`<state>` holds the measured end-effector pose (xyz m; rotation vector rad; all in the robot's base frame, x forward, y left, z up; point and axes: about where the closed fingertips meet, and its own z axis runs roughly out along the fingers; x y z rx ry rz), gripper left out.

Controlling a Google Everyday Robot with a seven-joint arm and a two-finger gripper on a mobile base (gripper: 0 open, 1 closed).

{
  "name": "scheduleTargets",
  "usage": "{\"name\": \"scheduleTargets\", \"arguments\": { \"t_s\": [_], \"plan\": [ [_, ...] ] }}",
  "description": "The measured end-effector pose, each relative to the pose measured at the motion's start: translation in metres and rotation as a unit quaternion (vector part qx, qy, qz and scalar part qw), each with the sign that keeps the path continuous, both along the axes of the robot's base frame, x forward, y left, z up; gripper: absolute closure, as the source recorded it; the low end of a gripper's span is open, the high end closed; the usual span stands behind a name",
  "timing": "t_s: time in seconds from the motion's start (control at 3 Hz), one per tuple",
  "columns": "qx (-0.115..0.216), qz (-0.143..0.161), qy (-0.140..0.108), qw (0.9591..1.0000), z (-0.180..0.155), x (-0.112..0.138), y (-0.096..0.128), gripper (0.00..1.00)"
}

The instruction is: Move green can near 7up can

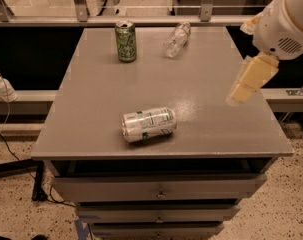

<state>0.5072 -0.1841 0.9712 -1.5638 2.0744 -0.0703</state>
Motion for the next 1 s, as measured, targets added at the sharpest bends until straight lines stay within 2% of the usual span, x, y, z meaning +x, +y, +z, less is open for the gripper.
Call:
{"name": "scheduleTargets", "arguments": {
  "t_s": [0.33,0.67,1.0],
  "plan": [
    [0.056,-0.008,-0.038,0.9977,-0.013,0.059,0.029,0.00],
    [0.109,-0.015,-0.070,0.9915,-0.021,0.116,0.061,0.00],
    [0.166,-0.031,-0.089,0.9815,-0.032,0.160,0.101,0.00]
  ]
}}
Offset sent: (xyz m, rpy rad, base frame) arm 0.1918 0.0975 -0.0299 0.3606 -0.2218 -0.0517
